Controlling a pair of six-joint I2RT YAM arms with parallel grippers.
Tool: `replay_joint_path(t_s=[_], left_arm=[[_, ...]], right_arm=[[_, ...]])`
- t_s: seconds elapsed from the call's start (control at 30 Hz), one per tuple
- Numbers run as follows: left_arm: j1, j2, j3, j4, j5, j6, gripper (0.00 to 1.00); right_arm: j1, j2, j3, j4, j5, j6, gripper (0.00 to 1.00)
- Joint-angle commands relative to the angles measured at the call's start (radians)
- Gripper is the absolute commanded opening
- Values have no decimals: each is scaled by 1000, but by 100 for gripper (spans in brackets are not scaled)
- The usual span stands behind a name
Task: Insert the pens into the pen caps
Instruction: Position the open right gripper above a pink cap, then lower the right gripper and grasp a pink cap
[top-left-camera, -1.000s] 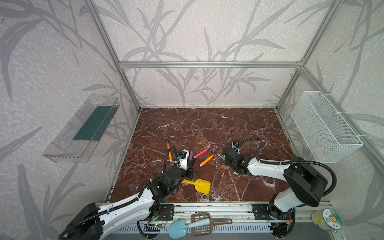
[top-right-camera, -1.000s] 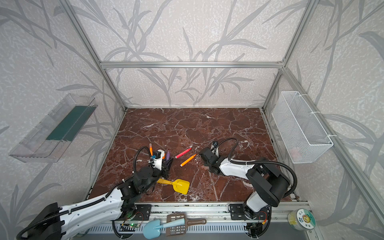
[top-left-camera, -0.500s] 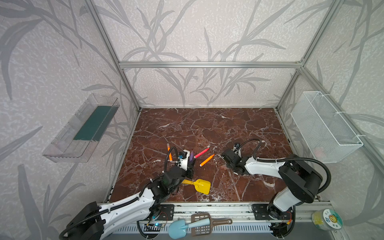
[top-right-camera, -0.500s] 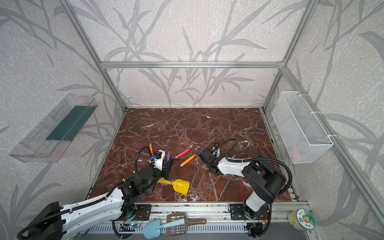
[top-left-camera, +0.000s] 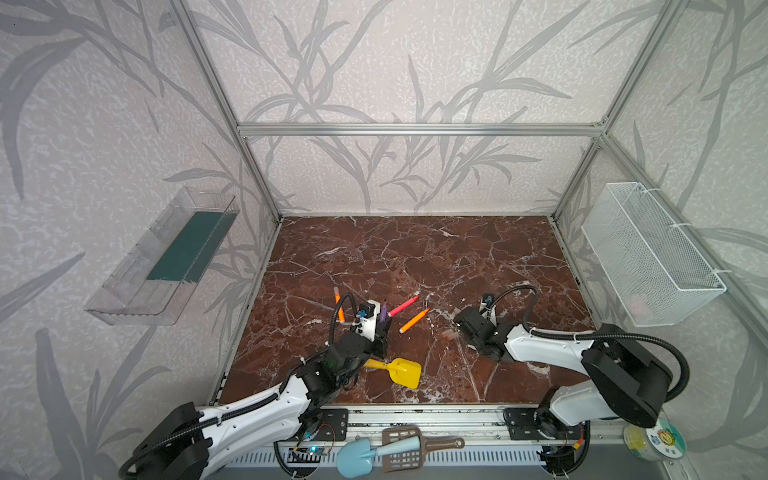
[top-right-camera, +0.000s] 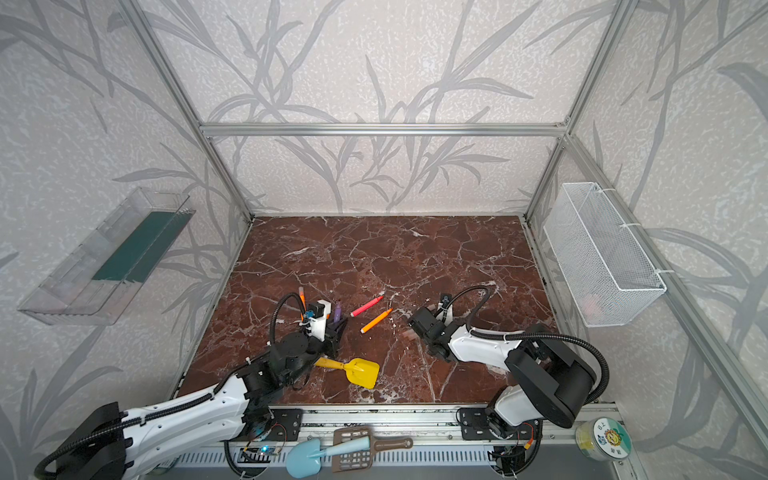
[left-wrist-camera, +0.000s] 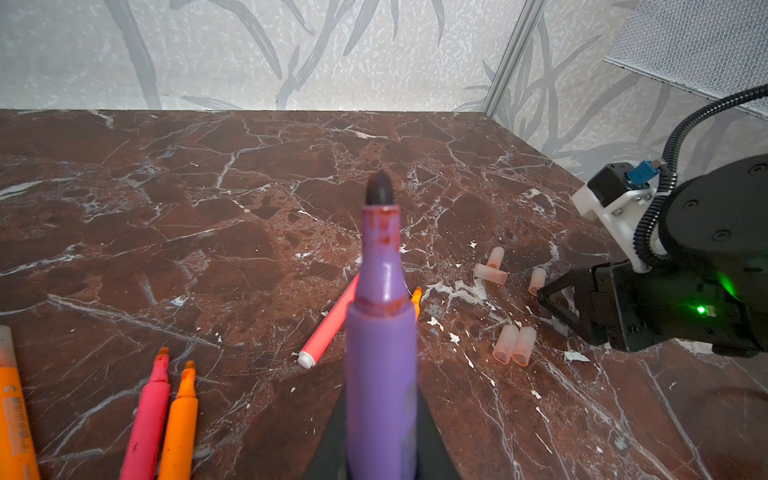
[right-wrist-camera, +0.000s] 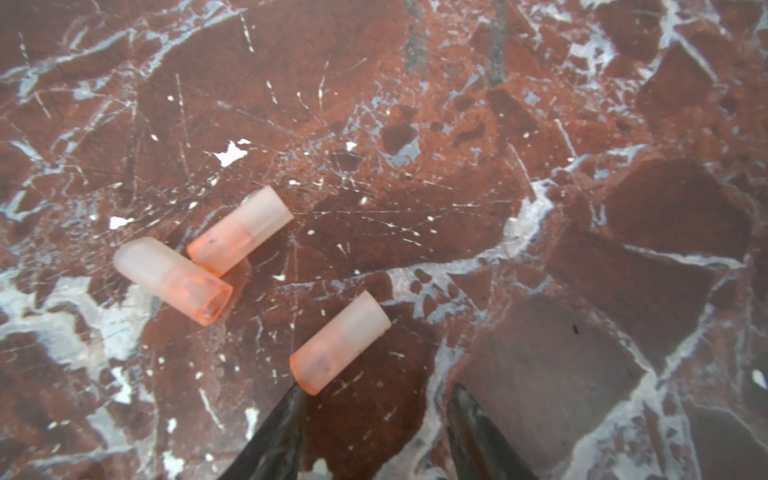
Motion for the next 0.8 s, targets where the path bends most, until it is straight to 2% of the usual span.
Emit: replay_joint_path(t_s=[0.0, 0.1, 0.2, 0.3, 0.4, 0.57, 0.77], left_arm=[[4, -5, 20, 9, 5, 0, 0], [4, -4, 20, 10, 8, -2, 0], [4, 0, 21, 13, 10, -3, 0], [3, 6, 22, 18, 18, -5, 0], [4, 14, 27, 16, 27, -5, 0], [3, 25, 34, 12, 48, 2, 0], [3, 36, 38, 15, 59, 10, 0]], right_arm=[[-1, -46, -35, -55, 44, 37, 54], [0, -102, -75, -68, 48, 54, 50], [-1, -164, -115, -59, 48, 61, 42], [-1, -223, -135, -11, 10, 22, 39], [-2, -270, -135, 47, -36, -18, 40], [-25, -296, -105, 103, -70, -40, 52], [-81, -163, -19, 122, -107, -30, 54]])
